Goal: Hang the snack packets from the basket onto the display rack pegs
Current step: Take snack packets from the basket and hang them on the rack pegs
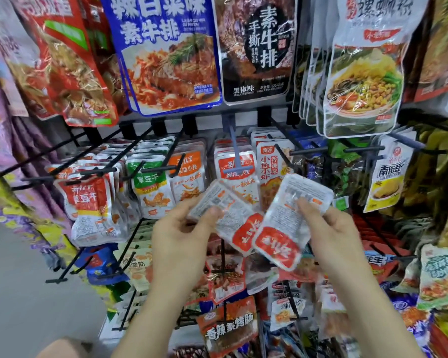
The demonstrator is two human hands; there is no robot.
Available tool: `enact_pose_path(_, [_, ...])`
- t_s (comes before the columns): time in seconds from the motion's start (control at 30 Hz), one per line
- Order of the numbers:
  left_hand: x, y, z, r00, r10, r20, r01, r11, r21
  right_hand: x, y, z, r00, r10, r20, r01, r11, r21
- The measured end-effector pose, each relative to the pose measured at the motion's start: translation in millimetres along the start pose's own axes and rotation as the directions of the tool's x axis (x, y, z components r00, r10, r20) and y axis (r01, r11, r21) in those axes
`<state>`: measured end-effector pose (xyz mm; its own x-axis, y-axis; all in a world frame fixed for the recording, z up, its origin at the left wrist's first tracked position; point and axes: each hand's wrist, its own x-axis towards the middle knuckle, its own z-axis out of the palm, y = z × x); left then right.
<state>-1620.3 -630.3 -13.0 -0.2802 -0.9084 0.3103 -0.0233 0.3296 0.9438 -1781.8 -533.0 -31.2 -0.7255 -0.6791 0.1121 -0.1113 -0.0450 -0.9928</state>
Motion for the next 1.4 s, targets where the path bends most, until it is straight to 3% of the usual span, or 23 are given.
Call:
enact_pose_path(0.13, [-9.3,-3.7,-22.6,0.999,-0.03,-0.015,0.028,0.995,-0.098,-6.5,1.2,-20.9,0.97,-0.244,0.019,0.244,0.961,-0.128])
enact_pose_path(0.2, [-13.3,-4.9,-25.4,0.998,-0.03,0.054,0.035,0.995,-0.094,-12.1,6.1,-19.6,0.873,-0.476,0.104,0.487,0.849,-0.206])
enact_pose_path(0.3, [-15.5,-9.9,-22.3,0.985,-0.002,0.172,-0.017,0.994,0.107,-22.4,15.6,-9.5,0.663,-0.691,0.288,0.745,0.569,-0.348])
enact_pose_path(0.4, [-10.9,-9.8,-19.0,0.973,-0.113,0.2,0.1,0.992,0.072,-31.5,16.6,0.8,0.537,-0.731,0.421,0.831,0.373,-0.413])
enact_pose_path(0.47, [-10.9,-2.1,-12.5,0.929,-0.185,0.32,0.22,0.972,-0.078,-34.7,16.7,3.5,0.523,-0.712,0.469,0.846,0.366,-0.388])
enact_pose_path(0.53, [-12.6,3.5,-6.3,0.914,-0.181,0.363,0.238,0.964,-0.119,-41.8,18.6,7.1,0.49,-0.695,0.527,0.871,0.357,-0.338])
enact_pose_path(0.6, [-11.8,5.3,0.3,0.932,-0.173,0.319,0.237,0.956,-0.174,-45.6,20.5,8.3,0.516,-0.617,0.594,0.856,0.354,-0.377])
enact_pose_path(0.67, [-8.9,4.5,3.8,0.952,-0.135,0.276,0.188,0.967,-0.174,-40.7,24.4,14.7,0.582,-0.483,0.655,0.808,0.434,-0.398])
enact_pose_path(0.73, [-7.1,2.0,4.2,0.962,-0.102,0.253,0.144,0.977,-0.154,-37.8,21.2,18.4,0.686,-0.413,0.599,0.67,0.68,-0.299])
enact_pose_path(0.77, [-6.5,-0.3,4.4,0.964,-0.102,0.248,0.143,0.978,-0.155,-37.6,14.5,18.4,0.768,-0.358,0.53,0.51,0.843,-0.17])
enact_pose_path(0.83, [-7.0,-2.4,5.9,0.962,-0.108,0.249,0.147,0.979,-0.145,-35.7,5.1,16.4,0.889,-0.282,0.361,0.262,0.959,0.105])
enact_pose_path(0.93, [-9.0,-0.6,13.7,0.96,-0.095,0.265,0.116,0.991,-0.065,-17.3,-8.5,16.7,0.967,-0.182,0.177,0.14,0.964,0.227])
enact_pose_path(1.03, [-6.2,2.9,18.1,0.976,-0.063,0.21,0.063,0.998,0.009,4.1,-16.4,30.5,0.979,-0.119,0.167,0.085,0.977,0.195])
enact_pose_path(1.13, [1.8,3.8,12.5,0.994,-0.041,0.1,0.038,0.999,0.039,16.3,-27.0,35.4,0.976,-0.151,0.157,0.111,0.965,0.236])
enact_pose_path(1.27, [10.3,-3.5,-5.7,0.974,0.218,-0.054,-0.188,0.924,0.333,27.0,-33.0,46.6,0.971,-0.198,0.131,0.172,0.967,0.19])
enact_pose_path(1.33, [12.4,-7.4,-14.9,0.93,0.365,-0.032,-0.308,0.827,0.469,26.0,-31.3,54.6,0.978,-0.183,0.095,0.16,0.963,0.216])
enact_pose_path(1.4, [13.8,-8.3,-20.1,0.911,0.412,0.019,-0.366,0.787,0.497,23.5,-31.0,59.1,0.983,-0.171,0.065,0.149,0.954,0.26])
